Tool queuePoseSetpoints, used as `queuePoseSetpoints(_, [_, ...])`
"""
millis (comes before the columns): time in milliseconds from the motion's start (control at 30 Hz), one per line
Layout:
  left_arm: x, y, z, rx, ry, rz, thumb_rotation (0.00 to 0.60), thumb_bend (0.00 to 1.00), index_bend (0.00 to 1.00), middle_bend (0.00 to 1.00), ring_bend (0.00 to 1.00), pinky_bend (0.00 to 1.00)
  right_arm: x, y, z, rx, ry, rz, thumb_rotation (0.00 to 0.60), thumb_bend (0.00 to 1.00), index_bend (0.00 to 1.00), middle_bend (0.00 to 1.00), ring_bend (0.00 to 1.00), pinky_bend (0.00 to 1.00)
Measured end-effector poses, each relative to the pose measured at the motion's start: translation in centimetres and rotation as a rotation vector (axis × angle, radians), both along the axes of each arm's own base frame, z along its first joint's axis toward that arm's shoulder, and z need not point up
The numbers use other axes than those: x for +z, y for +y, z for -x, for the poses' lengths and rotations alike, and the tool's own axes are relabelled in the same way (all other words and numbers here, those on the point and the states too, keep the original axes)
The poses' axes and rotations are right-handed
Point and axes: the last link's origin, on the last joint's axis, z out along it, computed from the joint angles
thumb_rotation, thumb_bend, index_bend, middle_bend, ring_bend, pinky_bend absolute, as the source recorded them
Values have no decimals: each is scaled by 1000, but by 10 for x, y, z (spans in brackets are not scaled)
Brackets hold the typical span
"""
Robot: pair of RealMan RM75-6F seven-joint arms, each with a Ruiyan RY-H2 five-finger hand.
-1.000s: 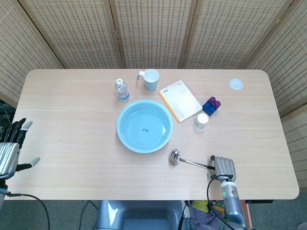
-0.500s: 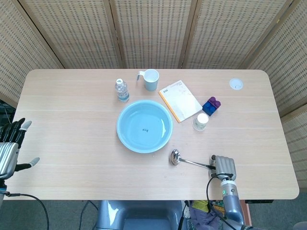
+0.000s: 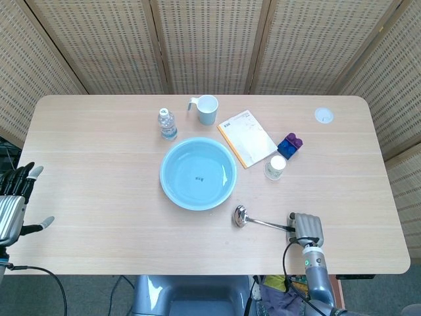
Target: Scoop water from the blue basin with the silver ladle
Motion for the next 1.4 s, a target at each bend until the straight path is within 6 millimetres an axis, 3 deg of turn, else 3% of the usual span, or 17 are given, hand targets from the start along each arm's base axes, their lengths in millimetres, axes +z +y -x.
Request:
queuePoseSetpoints(133, [0, 1, 0, 1, -3, 1, 600, 0, 0, 0, 0, 0, 3, 0, -2, 4, -17, 0, 600, 834, 759, 900, 987, 1000])
queuePoseSetpoints(267, [1, 1, 0, 3, -7, 2, 600, 0, 0, 0, 0, 0, 13, -1, -4, 33, -41, 2, 600, 848, 771, 900, 993, 1000])
queuePoseSetpoints(700, [-1, 0, 0, -1, -8, 11, 600, 0, 0, 0, 0, 0, 72, 12, -9, 141, -142, 6, 600, 885, 792, 908, 1000, 1000])
queuePoseSetpoints(1100, [-2, 2, 0, 3, -2, 11, 600, 0, 0, 0, 0, 0, 110, 19, -12, 230, -136, -3, 600, 891, 792, 908, 1000, 1000])
queuePoseSetpoints(1267, [-3, 3, -1, 4, -2, 11, 600, 0, 0, 0, 0, 0, 134, 15, -24, 272, -111, 4, 600, 911, 794, 912, 1000, 1000])
queuePoseSetpoints(1400, [-2, 4, -1, 1, 1, 1, 600, 0, 0, 0, 0, 0, 157, -3, -46, 331, -61, 24, 600, 922, 796, 914, 1000, 1000])
